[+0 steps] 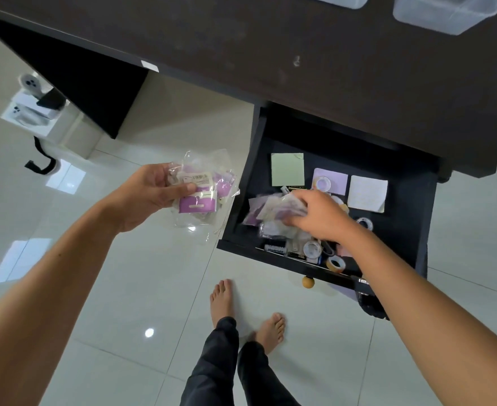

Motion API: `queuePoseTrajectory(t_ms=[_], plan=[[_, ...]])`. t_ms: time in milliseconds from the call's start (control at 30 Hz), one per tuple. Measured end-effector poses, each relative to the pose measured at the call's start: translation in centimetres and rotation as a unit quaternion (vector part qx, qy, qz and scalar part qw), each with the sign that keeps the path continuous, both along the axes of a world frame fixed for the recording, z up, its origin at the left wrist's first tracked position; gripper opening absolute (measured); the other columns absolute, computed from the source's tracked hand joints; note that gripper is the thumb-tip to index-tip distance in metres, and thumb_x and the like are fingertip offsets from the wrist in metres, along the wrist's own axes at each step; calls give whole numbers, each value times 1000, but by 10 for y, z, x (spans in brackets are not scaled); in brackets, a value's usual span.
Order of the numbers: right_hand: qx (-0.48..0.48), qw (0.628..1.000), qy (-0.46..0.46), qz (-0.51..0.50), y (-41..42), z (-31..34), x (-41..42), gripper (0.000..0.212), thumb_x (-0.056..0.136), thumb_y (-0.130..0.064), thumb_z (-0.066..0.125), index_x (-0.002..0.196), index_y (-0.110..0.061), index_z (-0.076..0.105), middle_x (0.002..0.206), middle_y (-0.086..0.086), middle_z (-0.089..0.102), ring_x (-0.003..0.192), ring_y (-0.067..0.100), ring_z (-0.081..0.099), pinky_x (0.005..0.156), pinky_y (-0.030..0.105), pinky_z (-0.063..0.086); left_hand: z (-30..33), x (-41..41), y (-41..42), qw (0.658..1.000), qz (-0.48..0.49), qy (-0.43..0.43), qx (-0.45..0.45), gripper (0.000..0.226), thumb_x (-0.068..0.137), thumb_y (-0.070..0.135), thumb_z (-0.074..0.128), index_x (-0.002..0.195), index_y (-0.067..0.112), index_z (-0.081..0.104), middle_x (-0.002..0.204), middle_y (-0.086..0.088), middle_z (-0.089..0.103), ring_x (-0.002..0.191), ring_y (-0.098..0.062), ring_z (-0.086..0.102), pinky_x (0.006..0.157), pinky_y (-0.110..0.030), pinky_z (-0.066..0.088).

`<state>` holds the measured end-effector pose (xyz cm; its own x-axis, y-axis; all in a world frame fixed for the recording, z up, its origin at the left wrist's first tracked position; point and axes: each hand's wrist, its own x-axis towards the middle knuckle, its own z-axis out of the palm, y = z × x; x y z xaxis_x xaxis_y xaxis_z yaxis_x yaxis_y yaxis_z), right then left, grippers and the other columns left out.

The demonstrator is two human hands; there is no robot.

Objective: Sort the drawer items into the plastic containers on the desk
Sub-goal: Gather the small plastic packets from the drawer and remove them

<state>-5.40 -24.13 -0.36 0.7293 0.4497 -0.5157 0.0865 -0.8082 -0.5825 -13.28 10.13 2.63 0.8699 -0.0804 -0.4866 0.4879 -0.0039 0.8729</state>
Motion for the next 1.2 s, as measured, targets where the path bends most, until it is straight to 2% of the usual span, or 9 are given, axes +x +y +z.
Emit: queuePoseTrajectory(t_ms=[200, 333, 433, 533, 733, 833, 967, 1033, 1200], plan=[[45, 989, 33, -139, -40, 21, 20, 24, 90, -36, 83, 92, -18, 67, 79, 6, 59, 65, 21, 55, 62, 33, 43, 5, 11, -11, 1000, 4, 9, -14, 77, 70, 41, 92, 124, -8, 65, 126, -22, 73, 112, -33, 73, 89, -33, 62], [125, 965, 68, -221, -65, 31, 23, 19, 89, -26, 84, 106, -26, 77, 99, -5, 82, 94, 15, 78, 90, 39, 60, 8, 27, -30, 1000, 12, 29, -1, 63, 84, 19, 76, 122, -25, 53, 119, -22, 75, 101, -26, 77, 81, -31, 63], [183, 942, 89, -267, -77, 40, 19, 21, 90, -16, 83, 107, -29, 77, 106, -8, 83, 101, 12, 79, 98, 41, 60, 11, 40, -53, 999, 9, 47, 1, 46, 90, 17, 74, 112, -19, 58, 104, -11, 80, 101, -26, 78, 79, -29, 63], [228, 912, 89, -330, -91, 46, 17, 23, 88, -14, 83, 108, -23, 76, 108, -1, 83, 107, 20, 79, 99, 44, 60, 16, 54, -85, 999, 26, 44, 15, 13, 95, 11, 70, 87, 4, 63, 84, 1, 80, 85, -16, 79, 68, -24, 63], [322, 860, 68, -390, -118, 60, 6, 25, 90, -11, 80, 113, -18, 76, 115, 5, 82, 112, 25, 77, 103, 50, 57, 17, 76, -150, 999, 8, 34, 10, 8, 97, 12, 70, 96, 8, 62, 85, -1, 80, 77, -14, 78, 65, -26, 64], [335, 850, 62, -401, -129, 64, -1, 46, 77, -23, 85, 120, -14, 73, 118, 6, 81, 112, 26, 77, 104, 52, 57, 18, 81, -185, 999, -19, 26, 7, 5, 98, 11, 69, 98, 9, 64, 92, -3, 80, 81, -15, 79, 63, -26, 63], [351, 838, 58, -414, -146, 62, -9, 45, 80, -16, 85, 122, -9, 73, 117, 8, 81, 112, 27, 77, 108, 51, 55, 19, 86, -224, 998, -68, 8, -4, 18, 98, 14, 70, 106, -1, 65, 109, -19, 78, 103, -34, 77, 87, -52, 64], [344, 839, 56, -417, -155, 61, -15, 39, 86, -10, 83, 123, -7, 73, 117, 8, 81, 112, 27, 77, 108, 50, 56, 20, 87, -243, 996, -92, 7, -8, 32, 99, 16, 70, 116, -10, 62, 116, -26, 75, 107, -40, 75, 91, -58, 61], [323, 840, 48, -434, -183, 54, -29, 30, 88, -10, 83, 117, -9, 77, 112, 10, 82, 108, 29, 79, 104, 51, 58, 19, 87, -288, 987, -158, -12, -18, 5, 98, 20, 72, 101, 16, 71, 100, -3, 80, 91, -22, 73, 74, -35, 56]])
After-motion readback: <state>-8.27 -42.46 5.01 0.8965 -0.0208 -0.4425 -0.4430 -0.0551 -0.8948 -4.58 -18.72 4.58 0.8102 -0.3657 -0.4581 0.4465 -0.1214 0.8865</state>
